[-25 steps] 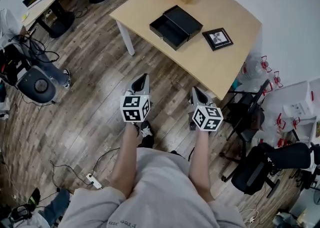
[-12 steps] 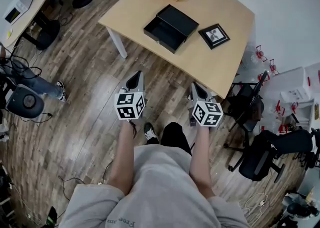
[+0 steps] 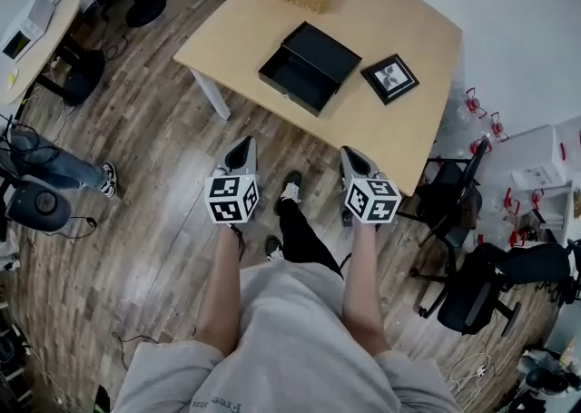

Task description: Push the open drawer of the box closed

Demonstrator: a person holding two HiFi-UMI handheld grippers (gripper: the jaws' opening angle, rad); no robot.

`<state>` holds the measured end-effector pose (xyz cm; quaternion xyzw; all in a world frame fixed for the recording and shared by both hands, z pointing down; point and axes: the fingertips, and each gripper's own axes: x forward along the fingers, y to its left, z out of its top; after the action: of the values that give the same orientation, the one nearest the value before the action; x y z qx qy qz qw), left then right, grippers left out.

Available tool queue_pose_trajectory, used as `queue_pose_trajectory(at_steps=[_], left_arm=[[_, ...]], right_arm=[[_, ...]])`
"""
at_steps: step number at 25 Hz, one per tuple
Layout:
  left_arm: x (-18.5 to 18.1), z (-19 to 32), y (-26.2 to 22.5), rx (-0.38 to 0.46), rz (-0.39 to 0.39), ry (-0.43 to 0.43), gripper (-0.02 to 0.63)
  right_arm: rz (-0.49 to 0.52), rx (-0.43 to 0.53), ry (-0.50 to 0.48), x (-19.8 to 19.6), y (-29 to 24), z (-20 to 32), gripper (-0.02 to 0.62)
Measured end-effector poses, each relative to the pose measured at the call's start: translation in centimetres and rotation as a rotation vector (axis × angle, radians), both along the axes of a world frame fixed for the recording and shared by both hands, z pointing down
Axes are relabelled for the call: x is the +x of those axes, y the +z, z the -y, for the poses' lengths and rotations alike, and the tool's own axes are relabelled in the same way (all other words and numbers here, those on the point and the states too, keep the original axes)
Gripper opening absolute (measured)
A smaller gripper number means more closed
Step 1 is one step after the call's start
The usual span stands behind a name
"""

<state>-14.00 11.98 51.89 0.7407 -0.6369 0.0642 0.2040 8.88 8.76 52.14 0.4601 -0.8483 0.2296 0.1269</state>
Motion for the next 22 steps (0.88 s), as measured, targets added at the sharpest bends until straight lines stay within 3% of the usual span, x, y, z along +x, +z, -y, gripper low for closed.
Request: queue_pose_trajectory(at_steps=[3, 9, 16, 22], left_arm=[[-0.8, 2.4, 0.8, -0.019, 0.013, 0.017, 0.054], [-1.5, 8.6, 1.3, -0.040, 0.067, 0.079, 0.054], [-2.0, 15.1, 2.6, -0.078, 0.063, 0.121, 0.054], [-1.8, 18.6, 4.4, -0.097, 0.068, 0.159, 0.054]], right_arm=[[0.054, -0.010, -0.018, -1.2, -0.3, 2.9, 0.002], [0.035, -0.005, -0.095, -2.5, -1.1, 9.8, 0.002], [-0.048, -0.006, -0.173, -3.4, -1.5, 18.2, 0.002], [-0.189, 0.016, -0.314, -4.7, -0.2, 23.5, 0.002]])
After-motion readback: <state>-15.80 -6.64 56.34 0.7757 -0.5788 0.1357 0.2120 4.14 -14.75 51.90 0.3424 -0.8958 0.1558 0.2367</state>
